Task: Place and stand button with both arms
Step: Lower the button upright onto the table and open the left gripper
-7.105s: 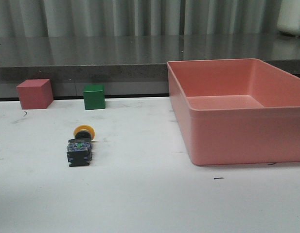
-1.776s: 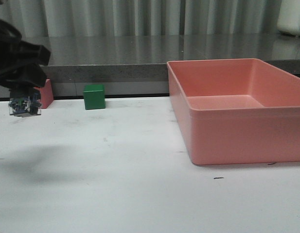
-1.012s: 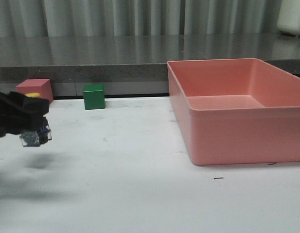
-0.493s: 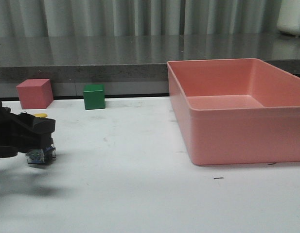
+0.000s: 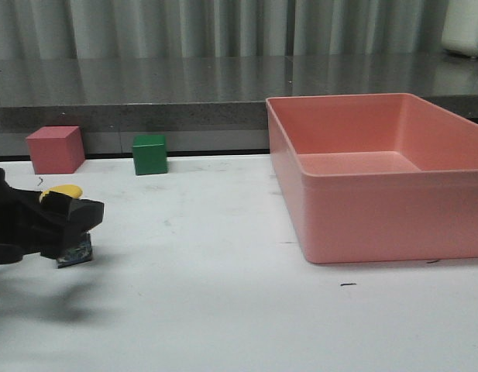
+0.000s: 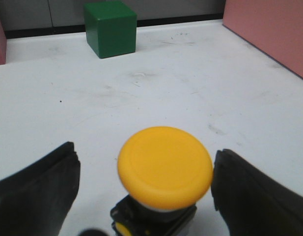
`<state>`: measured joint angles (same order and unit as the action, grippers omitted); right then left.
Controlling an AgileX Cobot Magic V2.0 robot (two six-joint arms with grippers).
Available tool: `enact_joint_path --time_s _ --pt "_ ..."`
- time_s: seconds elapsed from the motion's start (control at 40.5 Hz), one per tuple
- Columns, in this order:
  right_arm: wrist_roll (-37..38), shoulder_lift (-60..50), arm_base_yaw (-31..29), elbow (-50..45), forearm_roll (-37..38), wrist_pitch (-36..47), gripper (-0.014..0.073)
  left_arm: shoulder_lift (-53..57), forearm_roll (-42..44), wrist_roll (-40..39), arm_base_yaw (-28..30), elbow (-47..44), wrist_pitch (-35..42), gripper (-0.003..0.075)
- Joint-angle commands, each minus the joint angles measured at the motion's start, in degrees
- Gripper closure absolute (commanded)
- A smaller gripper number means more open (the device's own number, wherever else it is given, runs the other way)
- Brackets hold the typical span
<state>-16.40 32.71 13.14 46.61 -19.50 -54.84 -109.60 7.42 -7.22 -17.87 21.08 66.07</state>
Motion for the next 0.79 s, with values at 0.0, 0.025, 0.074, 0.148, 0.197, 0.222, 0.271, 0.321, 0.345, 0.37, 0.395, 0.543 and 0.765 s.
enact_joint_path --time_s 0.0,0.025,0.074,0.148,0.197,0.222,0.271,0.321,0.345,0.37,0.395,0.543,0.765 --pt "-0.29 0.07 -0.42 1.37 -1.55 3.27 0.0095 4.02 -0.24 0.09 0.03 -0.66 11.78 0.0172" --pt "-0.29 0.07 -0.42 1.37 -1.55 3.27 0.0095 4.61 -0.24 0.09 0.03 -0.87 11.78 0.0172" --pt "-0.29 0.07 -0.42 1.37 -1.55 3.27 0.0095 6.15 -0.24 0.09 0.03 -1.29 11.78 0.0172" --pt "-0.29 0.07 -0.42 1.37 -1.55 3.27 0.0095 8.88 -0.24 0.09 0.03 -2.1 11.78 0.0172" --pt "-0.29 0.07 -0.42 1.37 -1.55 3.27 0.0095 10.74 -0.2 0.09 0.03 -2.52 11.78 0.0172" --pt "-0.29 0.07 -0.42 1.37 -1.55 3.27 0.0095 11.55 -0.1 0.09 0.03 -2.85 11.61 0.0172" --pt "-0.29 0.07 -0.42 1.37 -1.55 3.27 0.0095 13.58 -0.1 0.09 0.03 -3.32 11.07 0.0173" --pt "-0.29 0.07 -0.42 1.37 -1.55 3.27 0.0095 16.1 -0.1 -0.02 0.03 -3.68 9.73 0.0173" --pt "-0.29 0.07 -0.42 1.37 -1.55 3.27 0.0095 17.14 -0.1 -0.02 0.03 -3.68 8.24 0.0173" --pt "-0.29 0.07 -0.42 1.37 -1.55 3.27 0.0095 18.61 -0.1 -0.16 0.03 -3.68 6.78 0.0173" --pt "-0.29 0.07 -0.42 1.37 -1.55 3.27 0.0095 19.74 -0.1 -0.16 0.03 -3.52 5.11 0.0173" --pt "-0.29 0.07 -0.42 1.37 -1.55 3.27 0.0095 29.26 -0.1 -0.16 0.03 -2.67 -9.1 0.0173" --pt "-0.29 0.07 -0.42 1.37 -1.55 3.27 0.0095 45.51 -0.22 -0.16 0.03 3.55 -40.54 0.0173"
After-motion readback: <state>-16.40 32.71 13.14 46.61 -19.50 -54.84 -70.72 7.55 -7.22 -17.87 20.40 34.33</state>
